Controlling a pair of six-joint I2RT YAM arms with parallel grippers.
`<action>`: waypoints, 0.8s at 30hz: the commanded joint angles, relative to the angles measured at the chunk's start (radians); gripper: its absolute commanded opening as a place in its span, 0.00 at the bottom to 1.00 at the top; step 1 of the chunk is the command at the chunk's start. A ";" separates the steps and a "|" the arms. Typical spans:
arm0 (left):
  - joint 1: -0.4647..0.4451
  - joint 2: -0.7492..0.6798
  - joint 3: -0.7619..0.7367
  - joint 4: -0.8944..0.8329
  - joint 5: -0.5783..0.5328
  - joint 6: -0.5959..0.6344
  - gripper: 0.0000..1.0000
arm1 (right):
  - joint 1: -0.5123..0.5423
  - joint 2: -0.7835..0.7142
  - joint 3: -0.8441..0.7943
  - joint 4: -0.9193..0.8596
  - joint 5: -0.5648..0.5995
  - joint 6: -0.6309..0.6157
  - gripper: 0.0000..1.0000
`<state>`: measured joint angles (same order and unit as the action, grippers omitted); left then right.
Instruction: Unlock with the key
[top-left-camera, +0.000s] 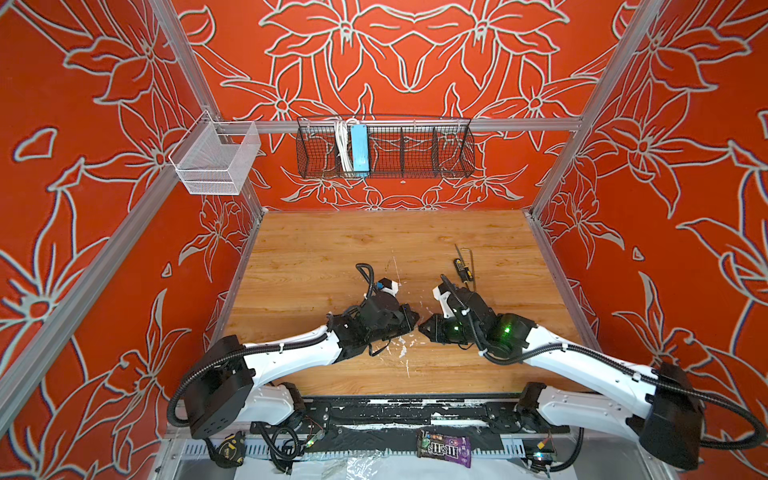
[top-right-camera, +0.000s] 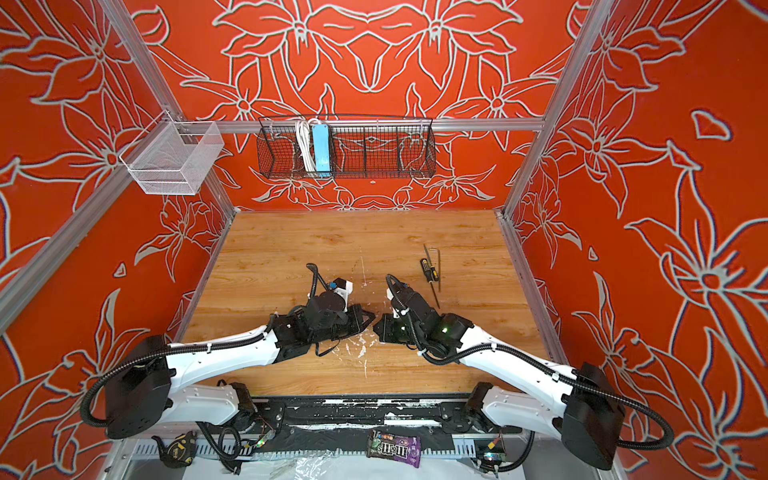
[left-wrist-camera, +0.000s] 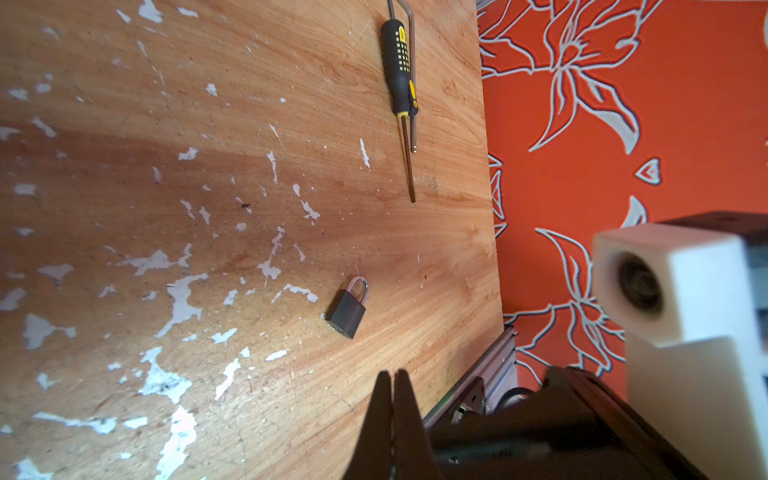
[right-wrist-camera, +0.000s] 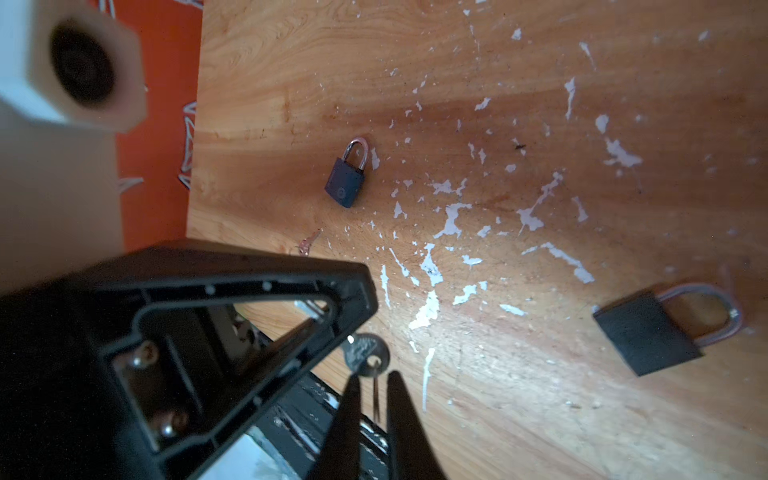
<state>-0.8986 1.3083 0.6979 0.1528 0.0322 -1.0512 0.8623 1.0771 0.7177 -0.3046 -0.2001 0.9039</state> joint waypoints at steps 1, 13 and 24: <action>-0.003 -0.035 0.031 -0.045 -0.041 0.089 0.00 | -0.016 -0.055 -0.018 -0.015 0.004 -0.023 0.36; 0.141 -0.025 0.209 -0.102 0.309 0.517 0.00 | -0.153 -0.215 0.066 -0.082 -0.285 -0.338 0.61; 0.184 0.006 0.323 -0.085 0.489 0.636 0.00 | -0.324 -0.215 0.065 0.064 -0.573 -0.398 0.61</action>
<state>-0.7246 1.3102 0.9886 0.0639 0.4538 -0.4664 0.5568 0.8665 0.7845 -0.3222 -0.6575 0.5438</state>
